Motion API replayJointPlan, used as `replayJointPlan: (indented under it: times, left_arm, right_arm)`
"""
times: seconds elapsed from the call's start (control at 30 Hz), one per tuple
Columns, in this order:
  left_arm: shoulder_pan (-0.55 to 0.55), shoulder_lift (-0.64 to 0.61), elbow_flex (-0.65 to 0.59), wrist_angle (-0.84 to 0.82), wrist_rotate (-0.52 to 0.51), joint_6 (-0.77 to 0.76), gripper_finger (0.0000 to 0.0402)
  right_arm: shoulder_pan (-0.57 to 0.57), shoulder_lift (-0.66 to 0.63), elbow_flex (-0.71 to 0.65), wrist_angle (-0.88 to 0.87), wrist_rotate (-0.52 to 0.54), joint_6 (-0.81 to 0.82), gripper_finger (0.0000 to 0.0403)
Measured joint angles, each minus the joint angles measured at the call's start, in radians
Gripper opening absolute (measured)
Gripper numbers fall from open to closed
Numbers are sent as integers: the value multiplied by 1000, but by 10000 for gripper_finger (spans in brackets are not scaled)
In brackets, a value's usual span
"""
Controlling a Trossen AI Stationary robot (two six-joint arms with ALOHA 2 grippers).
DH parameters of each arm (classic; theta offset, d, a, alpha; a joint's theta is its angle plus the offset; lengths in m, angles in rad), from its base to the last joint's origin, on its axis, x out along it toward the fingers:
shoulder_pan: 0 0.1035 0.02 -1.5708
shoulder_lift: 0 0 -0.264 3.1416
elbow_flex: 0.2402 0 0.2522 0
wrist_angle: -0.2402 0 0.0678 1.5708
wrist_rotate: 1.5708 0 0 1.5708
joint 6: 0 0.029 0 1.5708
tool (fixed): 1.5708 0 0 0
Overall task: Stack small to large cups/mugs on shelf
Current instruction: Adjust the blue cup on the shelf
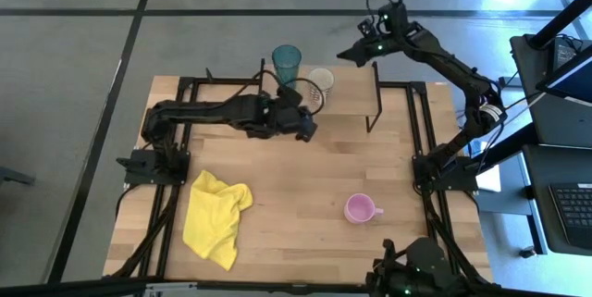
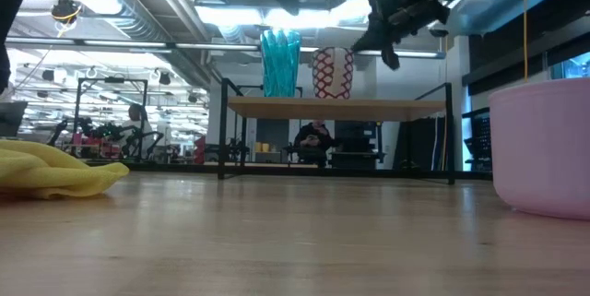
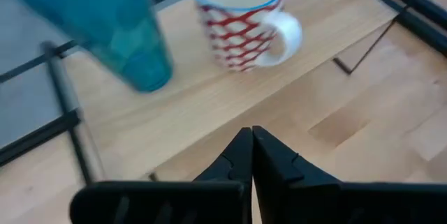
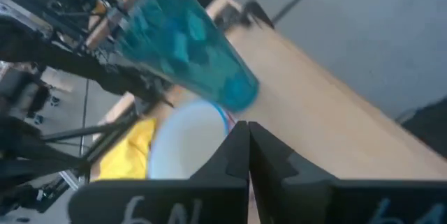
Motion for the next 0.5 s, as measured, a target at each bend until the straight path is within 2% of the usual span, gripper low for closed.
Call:
replayJointPlan:
  times: [0.13, 0.33, 0.5]
  left_arm:
    - [-10, -3, -1, -101, -16, -78, 0]
    - [-15, -6, -1, -132, -17, -137, 0]
    - [-20, -6, -1, -164, -11, -176, 0]
  right_arm:
    - [0, 1, 58, 43, -15, 54, 4]
    - [1, 65, 128, 102, -154, 206, 2]
    - [12, 135, 153, 176, -219, 339, 2]
